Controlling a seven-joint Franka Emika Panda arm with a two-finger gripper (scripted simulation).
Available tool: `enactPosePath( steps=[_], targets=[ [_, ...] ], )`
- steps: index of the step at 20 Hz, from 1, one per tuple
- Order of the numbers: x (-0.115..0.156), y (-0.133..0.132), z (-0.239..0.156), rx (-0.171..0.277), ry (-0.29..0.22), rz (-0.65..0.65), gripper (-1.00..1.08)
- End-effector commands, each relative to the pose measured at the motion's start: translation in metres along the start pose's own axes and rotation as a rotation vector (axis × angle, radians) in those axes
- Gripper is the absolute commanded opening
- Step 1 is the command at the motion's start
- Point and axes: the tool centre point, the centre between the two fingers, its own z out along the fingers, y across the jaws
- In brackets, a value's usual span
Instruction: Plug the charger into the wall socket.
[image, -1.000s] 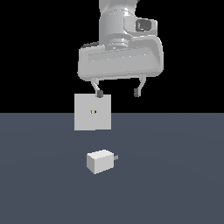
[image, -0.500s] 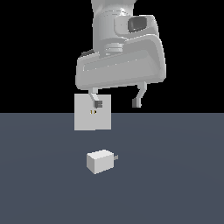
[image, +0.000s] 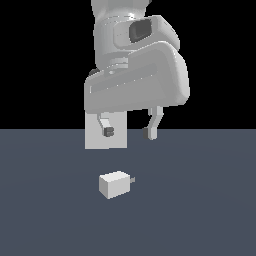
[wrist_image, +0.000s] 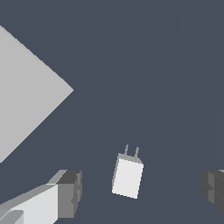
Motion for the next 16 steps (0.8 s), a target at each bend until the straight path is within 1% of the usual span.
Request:
enactPosePath(
  steps=[1, 9, 16],
  targets=[
    [-0.006, 0.001, 0.006, -0.005, 0.005, 0.051, 1.00],
    [-0.022, 0.001, 0.020, -0.017, 0.017, 0.170, 1.00],
    [-0.028, 0.000, 0.027, -0.022, 0.022, 0.222, 1.00]
  ],
)
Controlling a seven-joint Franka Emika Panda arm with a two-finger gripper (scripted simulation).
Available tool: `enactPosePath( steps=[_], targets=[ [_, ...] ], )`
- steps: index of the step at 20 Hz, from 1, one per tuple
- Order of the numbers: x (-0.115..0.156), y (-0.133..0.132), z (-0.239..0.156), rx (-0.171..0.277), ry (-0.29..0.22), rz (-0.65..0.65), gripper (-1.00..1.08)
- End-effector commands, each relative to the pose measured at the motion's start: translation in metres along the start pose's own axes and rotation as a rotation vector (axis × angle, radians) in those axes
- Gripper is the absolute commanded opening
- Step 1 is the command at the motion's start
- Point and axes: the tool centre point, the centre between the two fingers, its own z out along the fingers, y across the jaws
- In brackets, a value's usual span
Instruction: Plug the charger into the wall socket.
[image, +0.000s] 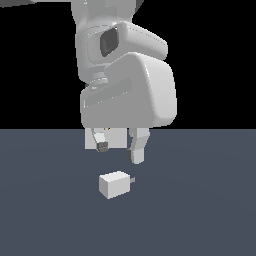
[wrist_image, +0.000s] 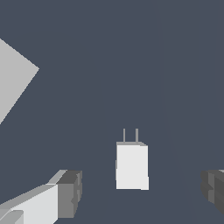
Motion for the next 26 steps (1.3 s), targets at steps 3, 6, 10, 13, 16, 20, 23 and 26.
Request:
enactPosePath(
  steps=[3, 6, 10, 13, 16, 20, 23, 26],
  targets=[
    [-0.002, 0.000, 0.002, -0.002, 0.002, 0.017, 1.00],
    [-0.002, 0.000, 0.002, -0.002, 0.001, 0.014, 1.00],
    [-0.003, 0.000, 0.008, -0.002, 0.001, 0.015, 1.00],
    [-0.004, 0.000, 0.018, -0.002, 0.001, 0.016, 1.00],
    [-0.006, 0.001, 0.032, -0.002, 0.001, 0.017, 1.00],
    [-0.007, 0.000, 0.046, -0.002, 0.001, 0.018, 1.00],
    [-0.008, 0.000, 0.051, -0.002, 0.001, 0.018, 1.00],
    [-0.008, 0.000, 0.052, -0.002, 0.001, 0.018, -1.00]
  ],
)
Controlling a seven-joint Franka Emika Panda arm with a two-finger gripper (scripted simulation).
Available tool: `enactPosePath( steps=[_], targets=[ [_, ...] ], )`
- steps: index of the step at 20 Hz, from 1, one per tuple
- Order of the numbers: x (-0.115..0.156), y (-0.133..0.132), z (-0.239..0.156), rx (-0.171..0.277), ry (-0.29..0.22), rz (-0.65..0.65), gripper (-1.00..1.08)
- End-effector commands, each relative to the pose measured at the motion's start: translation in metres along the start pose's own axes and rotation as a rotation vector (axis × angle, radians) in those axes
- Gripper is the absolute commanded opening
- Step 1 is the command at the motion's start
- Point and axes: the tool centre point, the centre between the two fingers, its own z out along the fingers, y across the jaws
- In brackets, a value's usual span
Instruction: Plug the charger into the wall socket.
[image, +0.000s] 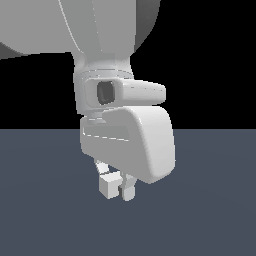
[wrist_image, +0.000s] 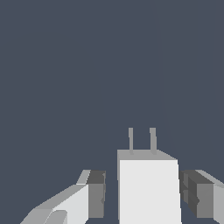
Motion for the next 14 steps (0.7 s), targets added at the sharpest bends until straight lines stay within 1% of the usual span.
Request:
enactPosePath(
  steps=[1, 14],
  targets=[
    [0.0001, -0.0004, 0.0006, 0.001, 0.000, 0.000, -1.00],
    [0.0005, -0.0010, -0.0007, 0.003, 0.001, -0.013, -1.00]
  ],
)
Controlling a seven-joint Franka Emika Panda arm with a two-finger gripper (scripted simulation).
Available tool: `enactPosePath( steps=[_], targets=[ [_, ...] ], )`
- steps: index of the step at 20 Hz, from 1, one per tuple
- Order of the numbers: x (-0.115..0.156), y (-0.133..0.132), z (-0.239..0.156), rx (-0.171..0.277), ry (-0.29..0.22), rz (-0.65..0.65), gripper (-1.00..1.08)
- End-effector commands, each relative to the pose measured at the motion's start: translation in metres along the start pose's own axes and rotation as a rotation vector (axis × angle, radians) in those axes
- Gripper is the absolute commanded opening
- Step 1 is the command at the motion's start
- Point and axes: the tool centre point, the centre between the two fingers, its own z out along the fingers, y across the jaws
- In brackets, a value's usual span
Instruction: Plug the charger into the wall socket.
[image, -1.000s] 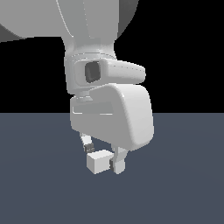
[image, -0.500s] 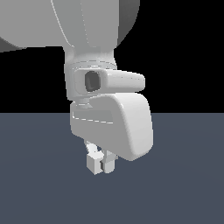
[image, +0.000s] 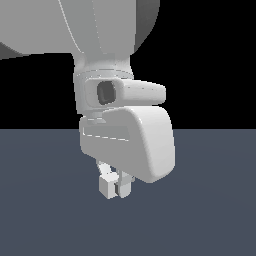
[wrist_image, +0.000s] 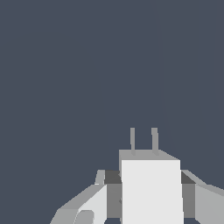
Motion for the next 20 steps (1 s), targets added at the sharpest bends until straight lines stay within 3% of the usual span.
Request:
enactPosePath(
  steps=[1, 10, 20],
  targets=[
    [0.001, -0.001, -0.001, 0.002, 0.000, -0.013, -1.00],
    [0.006, -0.005, -0.012, 0.016, 0.002, -0.146, -1.00],
    [0.013, -0.016, -0.034, 0.044, 0.004, -0.412, -1.00]
  ],
)
